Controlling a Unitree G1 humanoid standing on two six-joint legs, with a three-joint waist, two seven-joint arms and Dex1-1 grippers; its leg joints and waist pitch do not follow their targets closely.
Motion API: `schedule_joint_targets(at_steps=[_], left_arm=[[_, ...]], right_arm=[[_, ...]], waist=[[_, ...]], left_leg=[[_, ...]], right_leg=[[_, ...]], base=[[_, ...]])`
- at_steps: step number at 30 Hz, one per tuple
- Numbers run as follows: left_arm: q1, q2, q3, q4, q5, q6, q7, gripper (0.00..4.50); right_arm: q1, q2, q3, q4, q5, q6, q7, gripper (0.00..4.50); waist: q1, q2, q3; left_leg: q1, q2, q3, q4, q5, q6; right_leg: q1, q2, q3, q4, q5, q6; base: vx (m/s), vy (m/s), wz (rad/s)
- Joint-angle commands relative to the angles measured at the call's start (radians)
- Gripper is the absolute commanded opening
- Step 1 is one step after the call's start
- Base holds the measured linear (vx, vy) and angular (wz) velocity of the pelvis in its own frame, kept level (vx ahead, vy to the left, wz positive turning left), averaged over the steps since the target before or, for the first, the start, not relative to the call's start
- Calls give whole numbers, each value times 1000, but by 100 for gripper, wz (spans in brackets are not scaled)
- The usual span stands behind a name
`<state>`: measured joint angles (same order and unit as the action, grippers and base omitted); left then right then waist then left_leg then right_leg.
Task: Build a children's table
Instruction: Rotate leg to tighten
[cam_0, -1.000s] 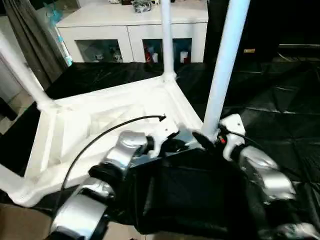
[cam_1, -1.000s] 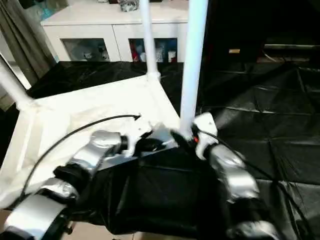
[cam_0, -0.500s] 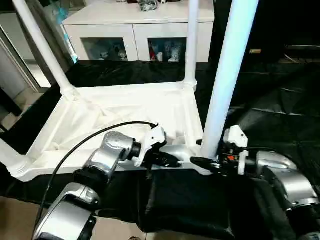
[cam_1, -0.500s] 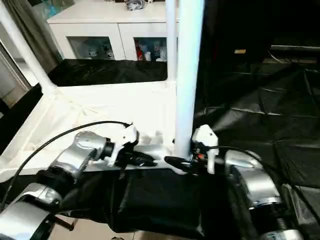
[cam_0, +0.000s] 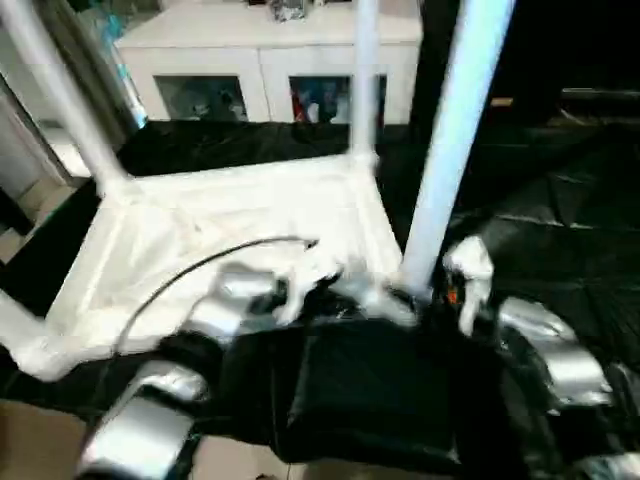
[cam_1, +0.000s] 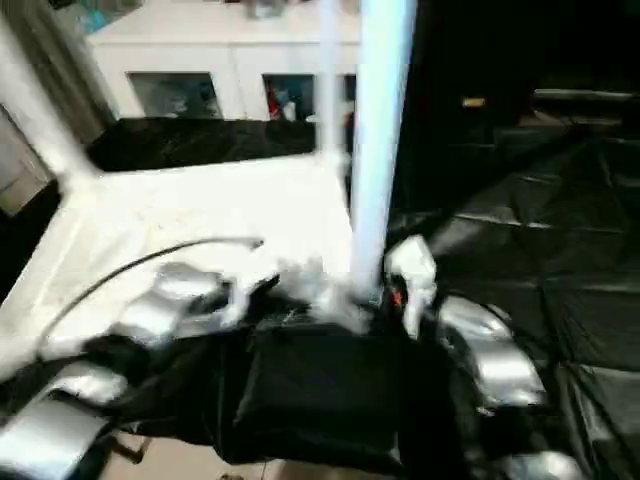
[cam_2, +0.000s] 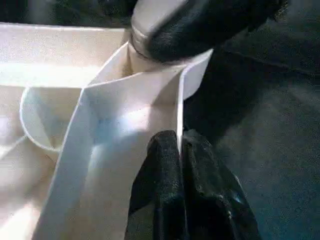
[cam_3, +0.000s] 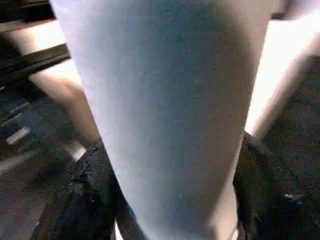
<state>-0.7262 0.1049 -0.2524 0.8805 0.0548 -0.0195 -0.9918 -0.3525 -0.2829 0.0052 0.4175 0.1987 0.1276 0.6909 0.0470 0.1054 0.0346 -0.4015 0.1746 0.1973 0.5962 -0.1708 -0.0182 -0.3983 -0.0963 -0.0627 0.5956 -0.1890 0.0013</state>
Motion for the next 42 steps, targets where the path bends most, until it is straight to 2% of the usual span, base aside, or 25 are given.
schedule_joint_targets(at_steps=[1,3,5,6,7,8,9,10,11,13,16,20,21,22,26,31,33,36,37,40,41,42], left_arm=[[-39,-35,65,38,-14,-19,176,0],[-45,-47,65,42,-15,-14,190,0],[-47,-69,59,39,-19,-7,185,0],[-47,-70,58,39,-19,-7,184,0],[-40,-81,49,26,-31,1,142,0],[-39,-81,47,23,-34,2,130,0],[-36,-82,44,20,-38,3,115,0],[-34,-82,38,26,-39,-10,77,0],[-33,-81,36,31,-38,-17,66,0],[-19,-60,25,12,-47,-16,-2,0],[-2,-36,12,-15,-53,-8,-69,0],[26,9,-3,-65,-73,6,-204,0],[43,43,-12,-103,-91,37,-294,0],[46,55,-14,-112,-96,43,-319,0],[49,77,-11,-119,-103,51,-358,0],[58,101,-8,-140,-109,70,-392,0],[63,106,-6,-155,-112,82,-397,0],[67,107,-7,-162,-114,86,-398,0],[68,107,-8,-164,-116,87,-398,0],[71,105,-7,-167,-115,84,-392,0],[54,82,10,-130,-92,53,-295,0],[53,81,11,-128,-91,51,-288,0]], right_arm=[[2,64,18,59,-40,38,-155,264],[-5,82,20,70,-57,40,-201,264],[-18,122,27,85,-66,35,-246,264],[-18,124,28,86,-66,35,-247,264],[-8,143,60,47,-55,-7,-172,264],[-4,145,63,37,-48,-10,-150,299],[0,148,68,24,-39,-14,-123,299],[6,155,70,3,-21,-20,-84,334],[8,149,77,-5,-19,-22,-74,334],[22,107,105,-41,-8,-22,-2,368],[33,63,117,-70,3,-16,65,383],[54,-27,121,-128,55,38,232,383],[63,-84,114,-151,73,47,316,383],[63,-101,106,-151,76,45,339,383],[60,-144,92,-144,88,40,397,383],[55,-173,80,-140,105,42,437,325],[54,-172,83,-146,113,50,446,325],[60,-163,89,-151,114,53,448,299],[63,-160,91,-153,114,55,449,278],[71,-155,95,-157,117,60,451,252],[74,-128,89,-144,97,71,381,248],[75,-127,88,-143,96,72,376,248]], waist=[[-5,-31,-60],[-7,-35,-59],[-9,-29,-60],[-12,-32,-61],[-12,-30,-61],[-11,-30,-62],[-11,-30,-61],[-10,-30,-62],[-9,-30,-63],[-9,-33,-64],[-4,-34,-63],[1,-35,-62],[6,-34,-62],[8,-33,-60],[20,-33,-61],[22,-35,-60],[23,-36,-61],[23,-35,-63],[23,-35,-63],[23,-35,-62],[22,-34,-61],[22,-34,-61]], left_leg=[[24,46,-27,-70,-209,69],[22,44,-27,-70,-214,73],[21,44,-26,-68,-207,84],[19,44,-26,-67,-205,89],[20,45,-26,-67,-210,93],[20,46,-26,-66,-207,99],[19,45,-26,-66,-208,103],[19,46,-26,-66,-199,112],[19,46,-26,-64,-195,116],[17,47,-25,-63,-183,128],[14,48,-24,-61,-164,148],[17,51,-23,-60,-180,149],[20,55,-23,-62,-190,142],[19,56,-22,-63,-189,145],[25,58,-22,-64,-205,126],[23,56,-22,-65,-199,117],[22,56,-22,-64,-190,120],[20,55,-23,-62,-172,127],[21,55,-23,-61,-166,130],[22,55,-22,-62,-174,128],[21,54,-23,-63,-181,123],[21,54,-23,-63,-181,123]], right_leg=[[39,-55,30,-79,-249,-205],[42,-56,30,-82,-252,-201],[42,-58,30,-82,-248,-200],[43,-58,30,-82,-242,-199],[43,-57,30,-83,-238,-198],[44,-58,30,-81,-226,-201],[44,-57,30,-82,-222,-202],[45,-57,30,-79,-207,-206],[46,-58,30,-78,-196,-209],[48,-58,29,-74,-170,-220],[50,-56,27,-70,-153,-228],[49,-55,27,-71,-179,-233],[51,-57,28,-71,-196,-230],[45,-55,30,-71,-193,-232],[41,-57,32,-71,-210,-236],[42,-59,32,-71,-209,-233],[43,-59,32,-70,-204,-233],[43,-58,31,-68,-188,-235],[42,-57,30,-67,-176,-236],[42,-57,30,-69,-188,-235],[41,-57,30,-71,-201,-233],[41,-57,30,-71,-201,-233]], base=[[0,0,0],[0,0,0],[0,0,0],[0,0,0],[0,0,0],[0,0,0],[0,0,0],[0,0,0],[0,0,0],[0,0,0],[0,0,0],[0,0,0],[0,0,0],[0,0,0],[0,0,0],[0,0,0],[0,0,0],[0,0,0],[0,0,0],[0,0,0],[0,0,0],[0,0,0]])
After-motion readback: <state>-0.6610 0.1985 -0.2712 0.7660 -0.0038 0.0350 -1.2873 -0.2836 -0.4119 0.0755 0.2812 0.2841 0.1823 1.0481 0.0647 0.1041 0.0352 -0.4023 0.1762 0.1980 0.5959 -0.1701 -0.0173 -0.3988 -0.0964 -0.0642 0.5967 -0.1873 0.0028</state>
